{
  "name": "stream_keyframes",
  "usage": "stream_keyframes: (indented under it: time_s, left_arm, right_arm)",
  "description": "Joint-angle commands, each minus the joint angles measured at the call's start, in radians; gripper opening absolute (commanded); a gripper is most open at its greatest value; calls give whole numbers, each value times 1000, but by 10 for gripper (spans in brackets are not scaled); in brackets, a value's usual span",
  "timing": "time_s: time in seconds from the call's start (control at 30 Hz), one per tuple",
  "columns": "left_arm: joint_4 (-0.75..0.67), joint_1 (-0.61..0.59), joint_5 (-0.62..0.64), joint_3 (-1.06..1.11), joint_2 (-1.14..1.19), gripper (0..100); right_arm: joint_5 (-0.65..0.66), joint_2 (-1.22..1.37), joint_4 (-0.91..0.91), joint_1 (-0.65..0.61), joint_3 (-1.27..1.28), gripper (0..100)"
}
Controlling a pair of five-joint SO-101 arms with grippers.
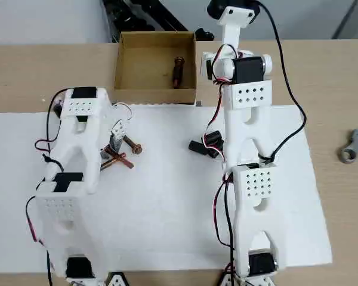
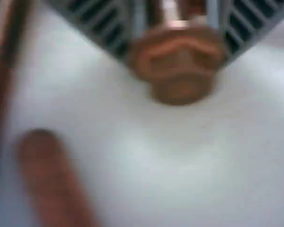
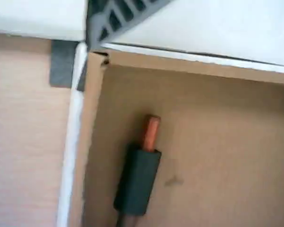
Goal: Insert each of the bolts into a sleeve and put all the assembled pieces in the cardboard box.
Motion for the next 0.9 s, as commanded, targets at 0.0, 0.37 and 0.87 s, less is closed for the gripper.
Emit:
stream_keyframes:
  time_s: [0.0,0.37,0.87]
  left_arm:
    - [-6,-37,-57,-28,60,11]
    - [141,-34,-180,-171,-210,5]
    - [184,-31,-480,-64,-746,5]
  right_arm:
    - [-9,-70,2,-2,-80,147]
    - [-9,-108,22,-8,-80,147]
    - [-29,-625,33,-94,697,147]
